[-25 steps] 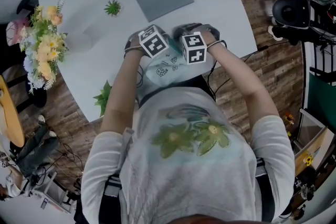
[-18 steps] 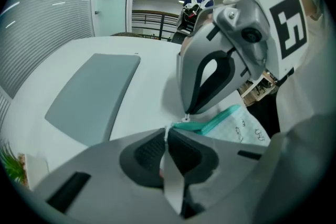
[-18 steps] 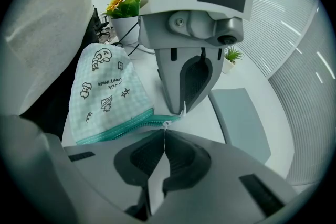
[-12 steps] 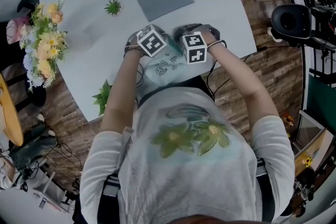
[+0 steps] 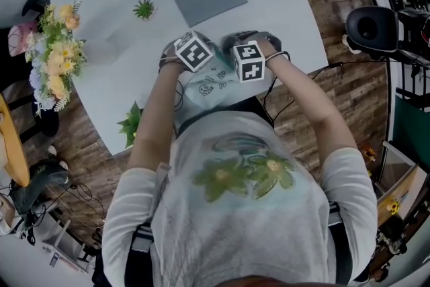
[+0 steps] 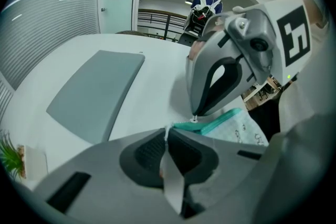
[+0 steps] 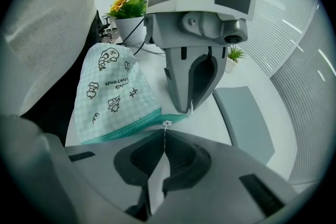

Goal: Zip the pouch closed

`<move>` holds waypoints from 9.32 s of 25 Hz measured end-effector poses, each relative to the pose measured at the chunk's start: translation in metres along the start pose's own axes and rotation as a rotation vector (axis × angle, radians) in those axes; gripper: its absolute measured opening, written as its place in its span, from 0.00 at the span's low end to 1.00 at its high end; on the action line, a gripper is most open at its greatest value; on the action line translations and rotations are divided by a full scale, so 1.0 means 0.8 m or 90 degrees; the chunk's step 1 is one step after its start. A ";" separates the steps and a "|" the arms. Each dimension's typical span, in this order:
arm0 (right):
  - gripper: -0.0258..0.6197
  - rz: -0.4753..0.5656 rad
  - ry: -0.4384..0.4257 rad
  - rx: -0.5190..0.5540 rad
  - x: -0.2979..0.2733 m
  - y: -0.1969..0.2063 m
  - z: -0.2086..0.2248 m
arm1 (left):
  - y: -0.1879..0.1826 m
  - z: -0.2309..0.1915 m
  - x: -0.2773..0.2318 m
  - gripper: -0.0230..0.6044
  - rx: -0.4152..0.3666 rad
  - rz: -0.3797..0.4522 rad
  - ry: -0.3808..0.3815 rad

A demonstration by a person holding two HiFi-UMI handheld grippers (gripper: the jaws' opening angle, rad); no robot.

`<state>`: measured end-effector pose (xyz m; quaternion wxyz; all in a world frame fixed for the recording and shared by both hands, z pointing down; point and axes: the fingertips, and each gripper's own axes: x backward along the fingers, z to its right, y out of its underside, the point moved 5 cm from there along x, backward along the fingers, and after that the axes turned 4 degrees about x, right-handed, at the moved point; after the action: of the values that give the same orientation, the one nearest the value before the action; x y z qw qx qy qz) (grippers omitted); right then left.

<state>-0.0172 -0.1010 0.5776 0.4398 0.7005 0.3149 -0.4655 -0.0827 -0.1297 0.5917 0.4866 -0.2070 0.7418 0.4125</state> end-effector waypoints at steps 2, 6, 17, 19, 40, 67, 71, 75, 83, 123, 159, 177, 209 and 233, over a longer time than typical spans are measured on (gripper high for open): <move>0.07 0.001 -0.001 -0.002 0.000 0.000 -0.001 | 0.001 0.003 -0.003 0.07 0.004 -0.006 0.003; 0.07 0.001 -0.007 0.003 0.001 0.000 -0.001 | -0.005 0.000 0.000 0.07 0.007 -0.011 -0.013; 0.07 0.002 -0.021 -0.005 0.003 0.003 -0.006 | -0.007 0.000 0.000 0.07 0.025 -0.037 -0.026; 0.07 0.003 -0.018 -0.010 0.004 0.005 -0.006 | -0.003 0.003 -0.005 0.07 0.038 -0.043 -0.015; 0.07 0.014 -0.046 -0.001 0.008 0.014 -0.010 | -0.006 0.002 -0.005 0.07 0.094 -0.053 -0.035; 0.07 0.032 -0.040 0.026 0.011 0.023 -0.022 | -0.008 0.004 -0.010 0.07 0.168 -0.078 -0.105; 0.07 0.030 -0.040 0.036 0.010 0.026 -0.027 | -0.008 0.003 -0.012 0.07 0.180 -0.075 -0.120; 0.07 0.038 -0.031 0.026 0.013 0.027 -0.029 | -0.009 0.004 -0.012 0.07 0.187 -0.075 -0.125; 0.07 0.038 -0.034 0.037 0.014 0.035 -0.041 | -0.010 0.002 -0.011 0.07 0.192 -0.086 -0.126; 0.07 0.040 -0.031 0.040 0.025 0.049 -0.067 | -0.011 0.002 -0.010 0.07 0.217 -0.093 -0.155; 0.07 0.024 -0.039 0.044 0.032 0.055 -0.089 | -0.011 0.002 -0.009 0.07 0.224 -0.089 -0.168; 0.07 0.014 -0.039 0.042 0.033 0.059 -0.106 | -0.010 0.004 -0.009 0.07 0.227 -0.075 -0.180; 0.21 0.135 0.028 -0.351 0.055 0.074 -0.103 | -0.011 0.012 0.049 0.14 0.247 0.115 -0.263; 0.07 0.418 0.332 -0.592 0.223 0.008 -0.078 | -0.036 0.160 0.193 0.04 0.315 0.411 -0.316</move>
<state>0.0776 -0.0410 0.4249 0.7276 0.5864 0.3499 0.0659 -0.0597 -0.0276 0.4177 0.5306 0.2610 0.7054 0.3909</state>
